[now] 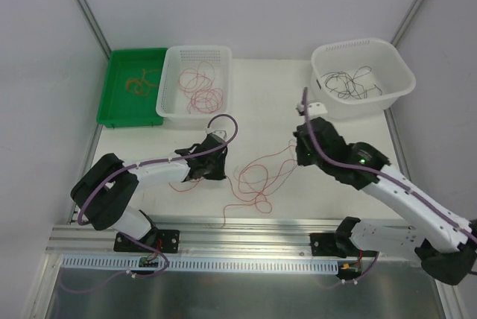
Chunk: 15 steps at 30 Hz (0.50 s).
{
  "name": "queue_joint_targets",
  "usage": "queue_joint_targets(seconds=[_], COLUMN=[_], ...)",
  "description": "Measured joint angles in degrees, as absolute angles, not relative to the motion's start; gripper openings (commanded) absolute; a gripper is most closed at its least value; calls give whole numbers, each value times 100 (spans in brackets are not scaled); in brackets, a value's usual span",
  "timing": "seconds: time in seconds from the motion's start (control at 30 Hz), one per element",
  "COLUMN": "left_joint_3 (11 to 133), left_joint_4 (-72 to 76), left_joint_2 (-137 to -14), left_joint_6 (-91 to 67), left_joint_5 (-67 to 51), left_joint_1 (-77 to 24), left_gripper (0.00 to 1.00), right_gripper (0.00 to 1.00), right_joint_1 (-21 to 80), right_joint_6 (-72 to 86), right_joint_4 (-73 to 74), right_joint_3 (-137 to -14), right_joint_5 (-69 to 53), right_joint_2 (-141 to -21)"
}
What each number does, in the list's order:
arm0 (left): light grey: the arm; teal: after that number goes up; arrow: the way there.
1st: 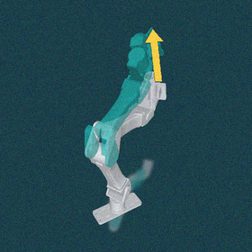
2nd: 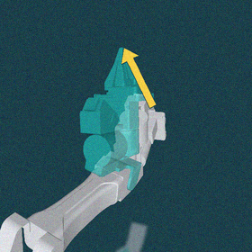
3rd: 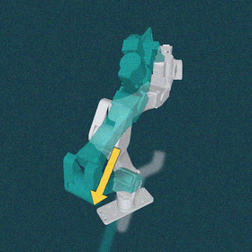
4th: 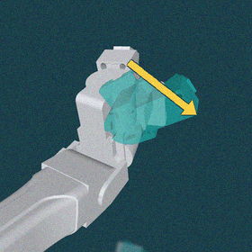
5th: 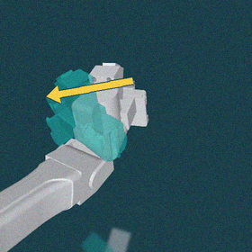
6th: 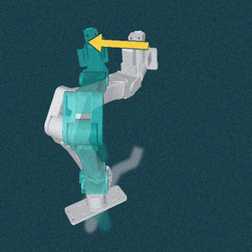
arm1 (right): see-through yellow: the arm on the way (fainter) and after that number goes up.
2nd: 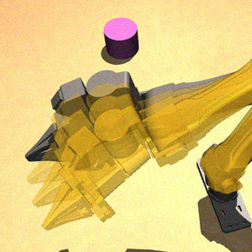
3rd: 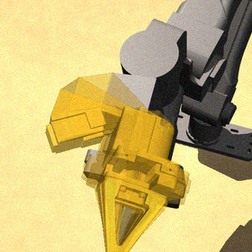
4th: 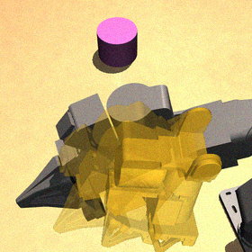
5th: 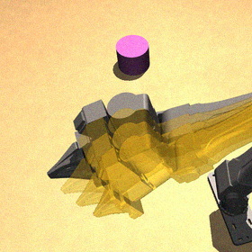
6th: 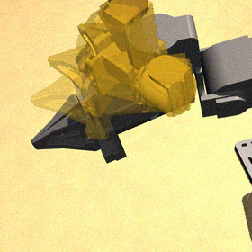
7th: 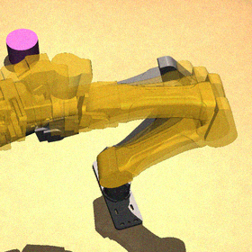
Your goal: Untangle the cables
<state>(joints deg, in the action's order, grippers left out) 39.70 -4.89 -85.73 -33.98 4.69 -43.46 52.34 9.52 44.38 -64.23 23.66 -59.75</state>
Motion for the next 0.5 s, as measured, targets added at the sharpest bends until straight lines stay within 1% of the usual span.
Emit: queue_joint_targets(seconds=[0.23, 0.33, 0.37, 0.5], left_joint_3=[3841, 3750, 3717, 3583], left_joint_4=[-360, -329, -336, -438], left_joint_2=[-8501, -8401, -8355, -8125], left_joint_6=[-3422, -3433, -3435, -3435], left_joint_5=[497, 510, 515, 515], left_joint_1=[-4254, -4095, -4051, -4001], left_gripper=[0, 0, 0, 0], right_gripper=[7, 7, 3, 2], right_joint_1=[3972, 3717, 3675, 3629], right_joint_6=[403, 283, 261, 233], right_joint_4=[4965, 5065, 5083, 5109], right_joint_3=[-7231, -7404, -7406, -7196], right_joint_5=[3146, 3275, 3277, 2954], right_joint_2=[-4613, -4451, -4456, -4606])
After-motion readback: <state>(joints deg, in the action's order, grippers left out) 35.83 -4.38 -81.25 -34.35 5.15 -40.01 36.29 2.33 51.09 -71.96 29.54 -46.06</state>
